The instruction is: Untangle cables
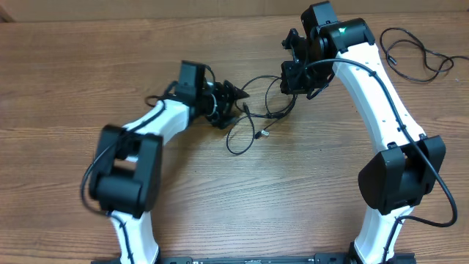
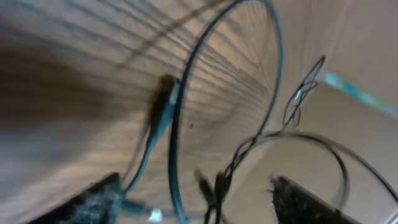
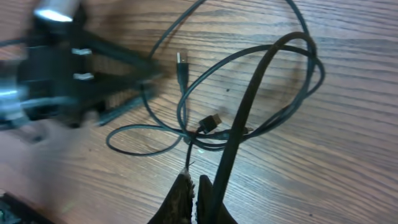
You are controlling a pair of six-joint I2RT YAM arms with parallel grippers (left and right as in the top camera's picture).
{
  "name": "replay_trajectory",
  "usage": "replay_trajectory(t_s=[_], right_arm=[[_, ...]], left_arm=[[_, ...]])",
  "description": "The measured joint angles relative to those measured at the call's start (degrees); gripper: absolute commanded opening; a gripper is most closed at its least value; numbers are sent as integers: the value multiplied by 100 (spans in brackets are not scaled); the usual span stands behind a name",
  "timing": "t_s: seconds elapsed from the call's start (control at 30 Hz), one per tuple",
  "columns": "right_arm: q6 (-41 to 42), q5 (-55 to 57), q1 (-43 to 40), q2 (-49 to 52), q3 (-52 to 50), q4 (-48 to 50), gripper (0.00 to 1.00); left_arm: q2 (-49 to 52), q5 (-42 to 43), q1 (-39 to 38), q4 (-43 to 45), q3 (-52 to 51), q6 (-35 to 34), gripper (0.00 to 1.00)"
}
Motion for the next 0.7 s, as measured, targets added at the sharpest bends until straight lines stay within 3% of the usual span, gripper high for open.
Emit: replay_trajectory(t_s=[0.07, 0.2, 0.37, 0.7], right_arm=[[2, -44, 0, 0, -2, -9, 4], [2, -85, -4, 0, -2, -144, 4], [0, -105, -153, -2, -2, -306, 4], [413, 175, -2028, -90, 0, -686, 4]], left_arm=[[262, 155, -83, 439, 0, -155, 4], [487, 352, -133, 826, -7, -225, 4], [361, 671, 238, 951, -9, 330, 4], [-1880, 793, 2096, -656, 13, 2275, 4]])
